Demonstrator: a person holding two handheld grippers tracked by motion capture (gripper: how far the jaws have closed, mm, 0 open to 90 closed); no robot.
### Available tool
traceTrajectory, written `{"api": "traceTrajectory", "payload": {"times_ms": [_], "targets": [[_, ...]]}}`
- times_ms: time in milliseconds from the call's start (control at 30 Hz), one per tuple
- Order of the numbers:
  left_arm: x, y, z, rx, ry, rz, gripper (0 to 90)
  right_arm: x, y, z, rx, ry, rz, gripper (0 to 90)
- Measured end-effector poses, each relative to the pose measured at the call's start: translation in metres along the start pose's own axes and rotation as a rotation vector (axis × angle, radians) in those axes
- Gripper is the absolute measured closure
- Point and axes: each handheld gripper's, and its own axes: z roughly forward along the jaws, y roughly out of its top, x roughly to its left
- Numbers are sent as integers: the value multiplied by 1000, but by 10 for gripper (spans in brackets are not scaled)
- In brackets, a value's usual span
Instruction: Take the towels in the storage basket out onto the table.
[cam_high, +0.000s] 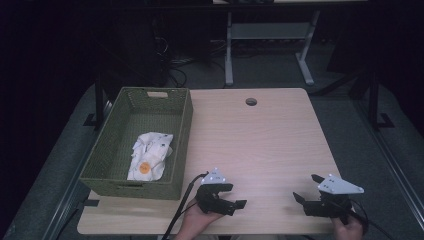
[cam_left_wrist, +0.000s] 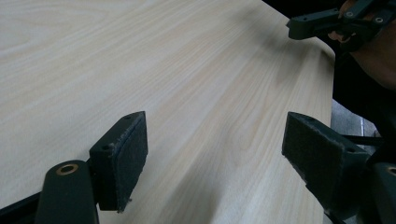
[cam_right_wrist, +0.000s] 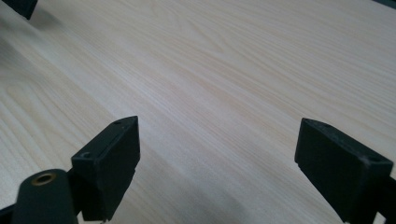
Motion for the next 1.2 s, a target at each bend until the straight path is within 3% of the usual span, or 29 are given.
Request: {"api": "traceTrajectory", "payload": {"times_ms": [167, 467, 633, 1200], "targets": [[1, 14, 1, -21, 1, 2, 229, -2, -1, -4, -23, -8, 14, 137], [3, 43, 6, 15, 8, 24, 227, -2, -1, -4, -25, -2, 13, 137], [3, 56, 5, 10, 11, 39, 226, -1, -1, -6, -33, 3, 15, 137], [11, 87, -14, 7, -5, 50, 225, 1, 0, -6, -41, 16, 6, 137]]}}
